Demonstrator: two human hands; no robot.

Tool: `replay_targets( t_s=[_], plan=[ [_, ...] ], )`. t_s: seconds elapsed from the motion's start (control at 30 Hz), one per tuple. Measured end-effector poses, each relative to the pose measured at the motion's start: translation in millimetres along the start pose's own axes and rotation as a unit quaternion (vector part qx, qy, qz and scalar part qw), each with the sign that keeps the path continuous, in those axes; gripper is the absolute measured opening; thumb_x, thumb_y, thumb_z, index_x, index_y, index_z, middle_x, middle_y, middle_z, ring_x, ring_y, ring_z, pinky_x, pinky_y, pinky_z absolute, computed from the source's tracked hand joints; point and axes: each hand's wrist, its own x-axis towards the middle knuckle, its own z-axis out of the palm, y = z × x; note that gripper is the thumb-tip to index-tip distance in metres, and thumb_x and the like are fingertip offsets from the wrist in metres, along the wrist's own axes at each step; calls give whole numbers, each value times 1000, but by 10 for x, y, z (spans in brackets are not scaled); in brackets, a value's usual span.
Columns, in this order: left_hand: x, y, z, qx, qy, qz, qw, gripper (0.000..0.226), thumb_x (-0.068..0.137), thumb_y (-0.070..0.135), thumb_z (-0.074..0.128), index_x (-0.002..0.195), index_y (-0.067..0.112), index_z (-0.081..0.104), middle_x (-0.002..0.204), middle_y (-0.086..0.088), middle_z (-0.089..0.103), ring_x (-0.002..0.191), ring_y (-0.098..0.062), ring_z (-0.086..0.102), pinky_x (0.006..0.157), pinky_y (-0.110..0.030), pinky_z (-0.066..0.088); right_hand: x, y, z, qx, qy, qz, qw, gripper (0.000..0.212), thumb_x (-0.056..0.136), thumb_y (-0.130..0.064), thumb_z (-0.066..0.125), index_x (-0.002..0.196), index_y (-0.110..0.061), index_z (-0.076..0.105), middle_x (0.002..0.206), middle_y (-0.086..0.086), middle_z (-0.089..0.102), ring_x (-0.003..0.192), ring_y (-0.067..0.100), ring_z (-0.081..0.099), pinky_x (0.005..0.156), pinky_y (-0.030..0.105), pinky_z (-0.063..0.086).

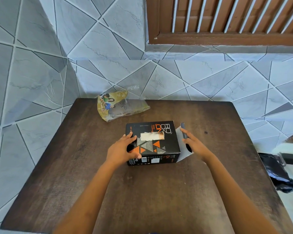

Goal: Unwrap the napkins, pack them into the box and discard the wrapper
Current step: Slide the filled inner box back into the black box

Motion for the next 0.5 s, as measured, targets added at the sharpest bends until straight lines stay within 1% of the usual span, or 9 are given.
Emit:
replay_targets(
  t_s=[0.07,0.1,0.13,0.17,0.2,0.27,0.3,0.37,0.5],
  plan=[
    [-4,-5,-1,-9,2,2,1000,87,68,53,70,142,32,29,155,13,16,144,-11,11,111,-46,28,2,7,59,-5,73,-22,997,41,99,-21,32,138,-33,35,130,1,50,120,20,46,105,36,32],
    [-3,-10,1,-14,3,3,1000,87,68,53,71,141,32,29,155,13,16,144,-10,11,111,-46,28,8,17,109,-13,111,-33,993,41,99,-19,33,135,-36,35,109,3,58,98,18,55,93,36,40],
    [-1,-14,5,-17,5,2,1000,87,67,53,71,141,32,29,155,13,17,144,-10,11,111,-47,27,19,37,167,-19,144,-36,989,44,98,-17,35,135,-39,29,90,5,60,75,16,55,80,35,44],
    [-2,-18,9,-19,6,1,1000,87,67,53,71,141,33,29,155,13,17,144,-10,11,111,-47,27,36,52,226,-16,172,-28,985,50,97,-16,39,139,-37,23,76,6,57,61,14,50,71,33,44],
    [-2,-24,9,-19,6,0,1000,87,68,52,71,141,33,29,155,14,17,144,-10,11,111,-47,27,59,68,284,-9,198,-14,980,55,96,-15,42,143,-32,19,72,8,56,56,14,49,67,33,44],
    [1,-27,15,-19,5,-2,1000,86,68,52,71,141,34,29,155,14,17,144,-10,11,112,-47,26,94,69,360,5,240,2,971,52,94,-15,46,142,-24,29,82,14,65,66,21,59,73,35,48],
    [1,-25,16,-17,6,-2,1000,86,68,51,71,141,34,29,155,14,17,144,-10,11,112,-47,26,106,50,380,17,252,5,967,46,93,-16,48,138,-21,40,97,15,70,81,25,65,81,36,50],
    [-1,-20,14,-15,6,-3,1000,85,69,51,72,141,33,29,155,13,17,144,-10,11,111,-47,27,117,-4,412,49,256,6,965,39,90,-15,53,128,-18,52,115,12,68,105,24,63,94,37,49],
    [3,-18,11,-16,3,-3,1000,86,69,50,72,141,32,30,155,12,17,144,-11,12,111,-47,27,110,-74,458,112,257,12,960,35,89,-9,53,124,-11,57,124,11,63,115,21,59,101,36,46]
  ],
)
